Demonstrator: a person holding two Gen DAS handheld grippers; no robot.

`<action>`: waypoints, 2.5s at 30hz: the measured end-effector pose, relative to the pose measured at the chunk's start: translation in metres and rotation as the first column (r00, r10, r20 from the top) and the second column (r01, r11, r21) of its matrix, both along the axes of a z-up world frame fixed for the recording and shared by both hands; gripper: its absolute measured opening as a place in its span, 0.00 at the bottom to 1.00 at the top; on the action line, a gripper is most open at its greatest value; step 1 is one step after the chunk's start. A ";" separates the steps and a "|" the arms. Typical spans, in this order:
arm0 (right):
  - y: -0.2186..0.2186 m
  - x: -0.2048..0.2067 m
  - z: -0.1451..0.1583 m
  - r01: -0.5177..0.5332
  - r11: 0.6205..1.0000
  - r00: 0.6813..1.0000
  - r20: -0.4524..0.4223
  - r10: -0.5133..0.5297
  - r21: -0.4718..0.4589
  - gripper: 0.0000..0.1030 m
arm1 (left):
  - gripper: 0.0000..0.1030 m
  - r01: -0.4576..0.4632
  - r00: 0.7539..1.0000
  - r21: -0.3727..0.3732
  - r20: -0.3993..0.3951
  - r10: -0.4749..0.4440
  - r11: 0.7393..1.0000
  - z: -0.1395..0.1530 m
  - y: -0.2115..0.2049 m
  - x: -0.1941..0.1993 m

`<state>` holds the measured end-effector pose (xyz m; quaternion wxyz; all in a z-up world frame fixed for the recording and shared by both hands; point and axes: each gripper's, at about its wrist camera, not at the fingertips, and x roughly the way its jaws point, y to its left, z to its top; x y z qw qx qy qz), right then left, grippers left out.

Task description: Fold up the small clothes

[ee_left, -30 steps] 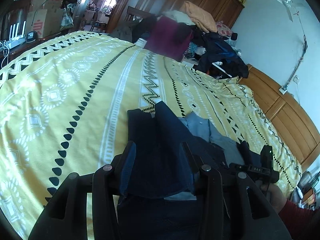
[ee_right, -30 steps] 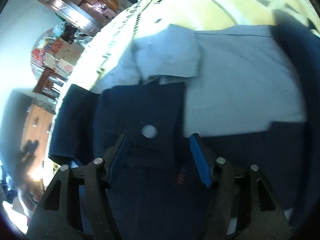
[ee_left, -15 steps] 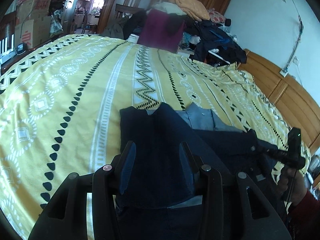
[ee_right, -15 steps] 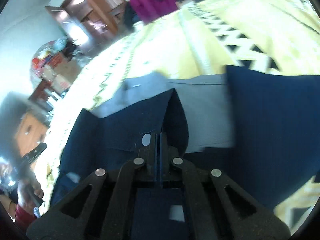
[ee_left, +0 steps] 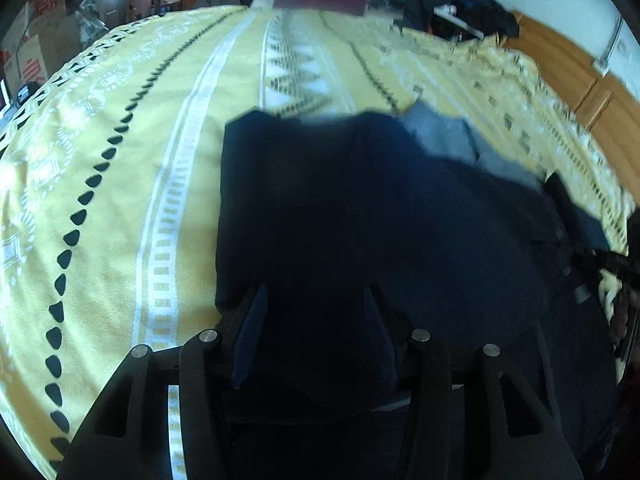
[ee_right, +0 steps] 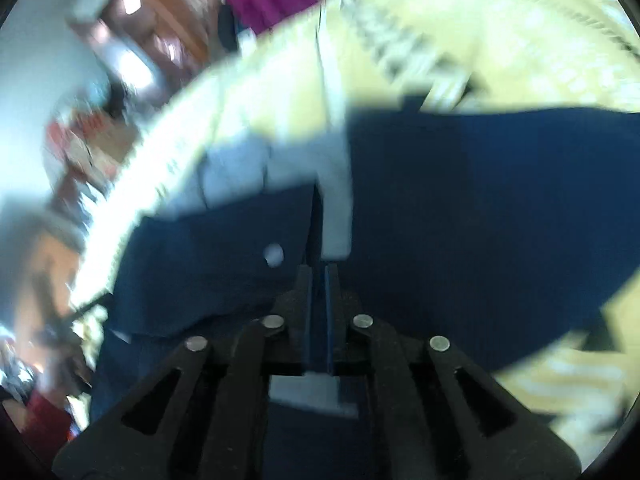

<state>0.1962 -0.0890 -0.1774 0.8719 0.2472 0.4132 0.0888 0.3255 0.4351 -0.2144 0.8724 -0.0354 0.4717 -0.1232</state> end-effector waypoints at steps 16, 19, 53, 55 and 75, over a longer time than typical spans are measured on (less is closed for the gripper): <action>-0.267 -0.044 -0.051 0.589 0.808 0.794 -0.189 -0.578 -0.002 0.45 | 0.51 0.008 0.993 -0.057 0.122 -0.001 0.998 0.060 -0.022 -0.021; -0.268 -0.036 -0.047 0.583 0.812 0.798 -0.173 -0.578 -0.020 0.15 | 0.51 0.008 0.992 -0.053 0.126 -0.002 0.999 0.064 -0.025 -0.021; 0.269 0.076 0.005 -0.481 0.864 0.876 0.051 0.479 0.152 0.29 | 0.63 -0.215 0.969 -0.136 0.091 0.228 0.967 0.043 0.120 -0.139; 0.307 0.092 -0.017 -0.549 0.817 0.830 0.002 0.557 0.175 0.29 | 0.63 -0.225 0.969 -0.127 0.077 0.236 0.966 0.039 0.120 -0.148; 0.043 -0.229 0.038 -0.232 0.965 0.958 -0.198 0.206 -0.119 0.56 | 0.62 0.007 0.986 -0.280 -0.157 -0.053 0.960 -0.004 0.134 -0.291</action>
